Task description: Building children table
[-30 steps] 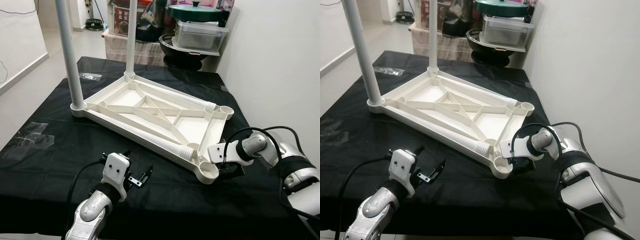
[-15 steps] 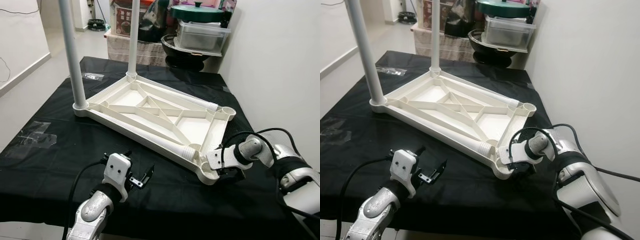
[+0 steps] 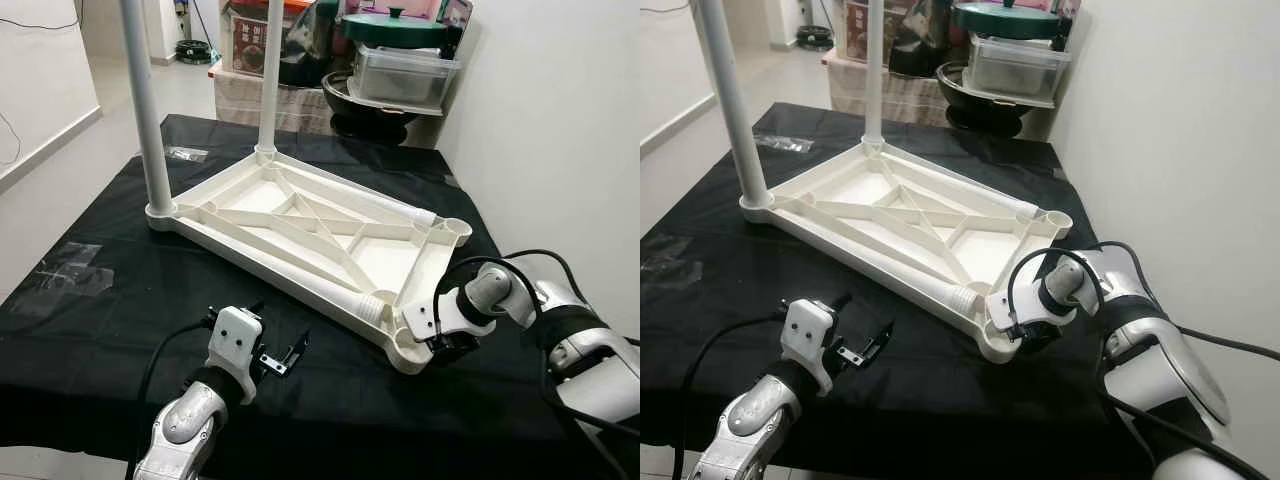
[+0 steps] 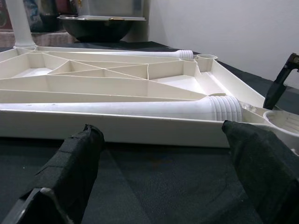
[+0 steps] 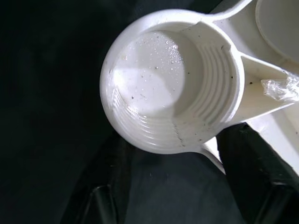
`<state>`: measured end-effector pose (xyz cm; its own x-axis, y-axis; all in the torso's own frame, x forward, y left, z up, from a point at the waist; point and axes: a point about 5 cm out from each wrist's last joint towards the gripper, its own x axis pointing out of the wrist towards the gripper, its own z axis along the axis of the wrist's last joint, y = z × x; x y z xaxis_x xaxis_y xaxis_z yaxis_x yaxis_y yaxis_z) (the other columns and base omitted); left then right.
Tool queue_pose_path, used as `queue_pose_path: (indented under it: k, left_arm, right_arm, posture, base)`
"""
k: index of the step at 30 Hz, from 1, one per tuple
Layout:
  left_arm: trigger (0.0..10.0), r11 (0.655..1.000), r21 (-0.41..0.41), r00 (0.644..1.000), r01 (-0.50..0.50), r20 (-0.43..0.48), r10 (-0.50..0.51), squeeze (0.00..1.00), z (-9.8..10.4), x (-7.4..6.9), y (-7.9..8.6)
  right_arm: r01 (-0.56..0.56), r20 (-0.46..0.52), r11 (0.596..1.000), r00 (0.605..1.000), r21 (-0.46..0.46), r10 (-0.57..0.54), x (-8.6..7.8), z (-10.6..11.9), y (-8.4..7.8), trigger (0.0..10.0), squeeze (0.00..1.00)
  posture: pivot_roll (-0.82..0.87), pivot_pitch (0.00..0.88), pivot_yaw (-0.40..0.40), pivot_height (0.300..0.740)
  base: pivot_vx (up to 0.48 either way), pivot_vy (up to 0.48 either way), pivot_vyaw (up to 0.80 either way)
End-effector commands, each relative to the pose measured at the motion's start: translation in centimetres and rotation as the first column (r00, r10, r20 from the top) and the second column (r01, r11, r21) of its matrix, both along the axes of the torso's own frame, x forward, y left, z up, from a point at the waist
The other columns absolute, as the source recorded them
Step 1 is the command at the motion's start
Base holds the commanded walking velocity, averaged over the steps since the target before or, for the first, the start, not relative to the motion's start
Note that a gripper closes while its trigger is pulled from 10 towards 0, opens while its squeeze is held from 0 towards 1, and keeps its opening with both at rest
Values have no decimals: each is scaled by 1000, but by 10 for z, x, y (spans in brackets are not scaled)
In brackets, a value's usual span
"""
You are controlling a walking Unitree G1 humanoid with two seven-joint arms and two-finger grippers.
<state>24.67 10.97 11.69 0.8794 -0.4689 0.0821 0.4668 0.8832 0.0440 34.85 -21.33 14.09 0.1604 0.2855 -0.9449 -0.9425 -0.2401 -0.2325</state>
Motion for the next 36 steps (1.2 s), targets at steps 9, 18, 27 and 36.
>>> queue_pose_path:
  k: [9,18,27,36]
  left_arm:
    - [10000,1000,-2,1000,6,-23,-6,0,-5,-2,-4]
    - [10000,999,-12,999,-52,-4,52,0,0,2,11]
    - [10000,993,10,993,-119,20,119,0,4,8,25]
    - [10000,990,15,990,-138,23,138,0,4,7,27]
  right_arm:
    - [100,-290,977,956,188,-42,-23,-22,7,0,0]
    - [64,-439,912,889,404,132,-63,-12,42,0,0]
    - [54,-353,875,926,481,137,-67,-18,72,0,0]
    - [64,-184,872,982,486,30,-56,-27,81,10000,0]
  posture:
    - [47,0,-160,740]
    - [50,0,-152,740]
    - [59,0,-150,740]
    - [61,0,-148,740]
  base:
    - [0,0,0]
    - [0,0,0]
    - [0,0,0]
    - [0,0,0]
